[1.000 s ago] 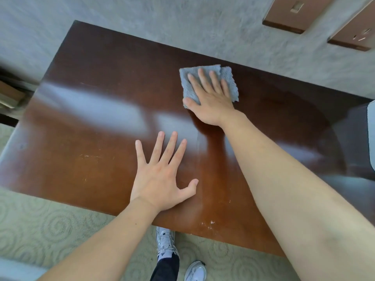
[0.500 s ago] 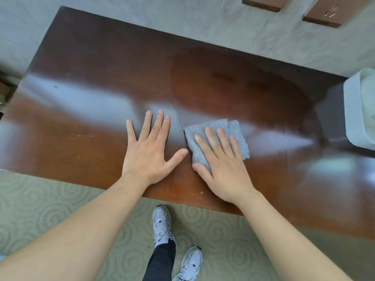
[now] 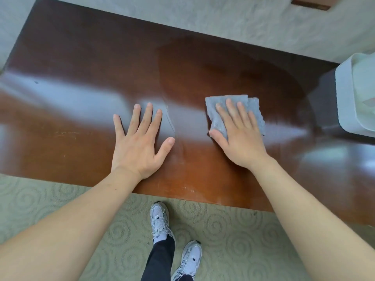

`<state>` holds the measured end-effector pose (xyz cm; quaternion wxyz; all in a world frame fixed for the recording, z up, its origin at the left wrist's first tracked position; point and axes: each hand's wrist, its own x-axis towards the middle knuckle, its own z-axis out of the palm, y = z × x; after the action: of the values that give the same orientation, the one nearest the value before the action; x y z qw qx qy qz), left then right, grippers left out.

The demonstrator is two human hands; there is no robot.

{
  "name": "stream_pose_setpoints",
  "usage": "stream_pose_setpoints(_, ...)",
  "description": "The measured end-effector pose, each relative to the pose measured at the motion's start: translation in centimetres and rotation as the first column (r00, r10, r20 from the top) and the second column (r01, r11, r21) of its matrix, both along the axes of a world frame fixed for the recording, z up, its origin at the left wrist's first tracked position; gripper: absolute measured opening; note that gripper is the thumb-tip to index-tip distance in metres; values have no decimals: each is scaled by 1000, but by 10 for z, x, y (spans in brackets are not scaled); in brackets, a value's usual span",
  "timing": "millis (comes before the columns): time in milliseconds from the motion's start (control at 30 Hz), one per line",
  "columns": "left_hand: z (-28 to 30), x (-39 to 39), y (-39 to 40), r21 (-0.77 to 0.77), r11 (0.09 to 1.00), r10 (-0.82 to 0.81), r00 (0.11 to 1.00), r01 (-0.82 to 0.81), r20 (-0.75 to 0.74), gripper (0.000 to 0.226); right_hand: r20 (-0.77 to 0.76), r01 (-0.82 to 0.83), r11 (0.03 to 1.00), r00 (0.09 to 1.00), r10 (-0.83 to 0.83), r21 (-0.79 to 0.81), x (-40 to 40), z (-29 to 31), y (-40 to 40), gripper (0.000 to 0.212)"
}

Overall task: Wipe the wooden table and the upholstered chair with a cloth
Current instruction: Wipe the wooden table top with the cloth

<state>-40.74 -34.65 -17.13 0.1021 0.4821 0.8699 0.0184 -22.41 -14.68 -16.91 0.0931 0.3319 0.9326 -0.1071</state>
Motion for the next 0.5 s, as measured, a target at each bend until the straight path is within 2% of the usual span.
stream_pose_setpoints(100,0,1,0,9,1000,0,1000,0,-2,85,18,96,995,995,-96,3,-39,-3,22,69)
stream_pose_setpoints(200,0,1,0,11,1000,0,1000,0,-5,85,2,140,990,990,-140,-20,-56,-5,8,69)
stream_pose_setpoints(333,2,2,0,21,1000,9,1000,-9,1,84,-45,-5,1000,999,4,-24,-35,-1,-49,70)
stream_pose_setpoints(500,2,1,-2,31,999,10,1000,-10,4,83,-62,-125,992,990,125,-10,30,-1,-136,67)
